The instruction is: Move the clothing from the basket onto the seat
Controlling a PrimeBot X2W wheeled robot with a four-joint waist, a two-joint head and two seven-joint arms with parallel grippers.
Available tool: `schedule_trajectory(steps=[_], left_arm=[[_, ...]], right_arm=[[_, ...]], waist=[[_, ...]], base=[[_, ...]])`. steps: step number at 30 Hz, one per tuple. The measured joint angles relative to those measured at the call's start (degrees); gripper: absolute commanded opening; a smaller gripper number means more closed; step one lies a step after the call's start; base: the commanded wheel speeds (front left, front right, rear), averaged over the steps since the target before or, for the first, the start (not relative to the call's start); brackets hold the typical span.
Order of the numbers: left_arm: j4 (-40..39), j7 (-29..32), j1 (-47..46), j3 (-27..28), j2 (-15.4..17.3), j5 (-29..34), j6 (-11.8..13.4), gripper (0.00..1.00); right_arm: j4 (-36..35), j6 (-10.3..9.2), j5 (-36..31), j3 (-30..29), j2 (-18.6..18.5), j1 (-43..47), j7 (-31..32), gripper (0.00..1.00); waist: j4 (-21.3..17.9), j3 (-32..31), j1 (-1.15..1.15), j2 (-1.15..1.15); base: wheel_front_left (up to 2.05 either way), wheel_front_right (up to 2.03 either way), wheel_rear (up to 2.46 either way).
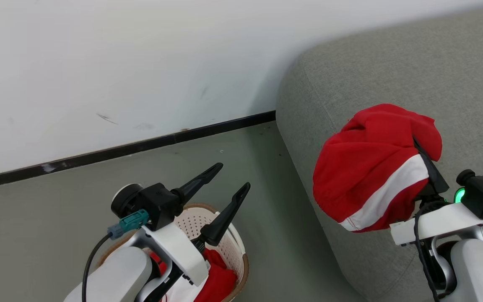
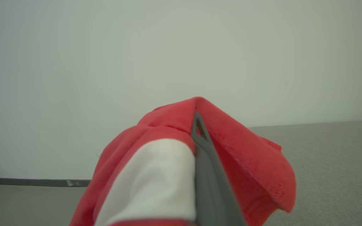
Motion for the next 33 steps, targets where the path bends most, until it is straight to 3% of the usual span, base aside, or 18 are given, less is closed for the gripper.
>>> schedule_trajectory(steps=[19, 33], left_arm=[[-2.4, 0.0, 1.0, 0.8, 1.9, 0.6, 1.4, 1.0], [-6.3, 2.6, 1.0, 0.9, 4.2, 0.7, 1.9, 1.0]], right_arm=[[-1.9, 0.0, 1.2, 0.5, 0.0, -0.6, 0.0, 0.0], [-1.6, 0.0, 2.2, -1.5, -5.1, -7.9, 0.0, 0.0]], waist=[[-5.1, 1.7, 0.0, 0.0], [-6.5, 5.5, 0.0, 0.0]], base=[[0.0, 0.0, 0.0], [0.0, 0.0, 0.0]])
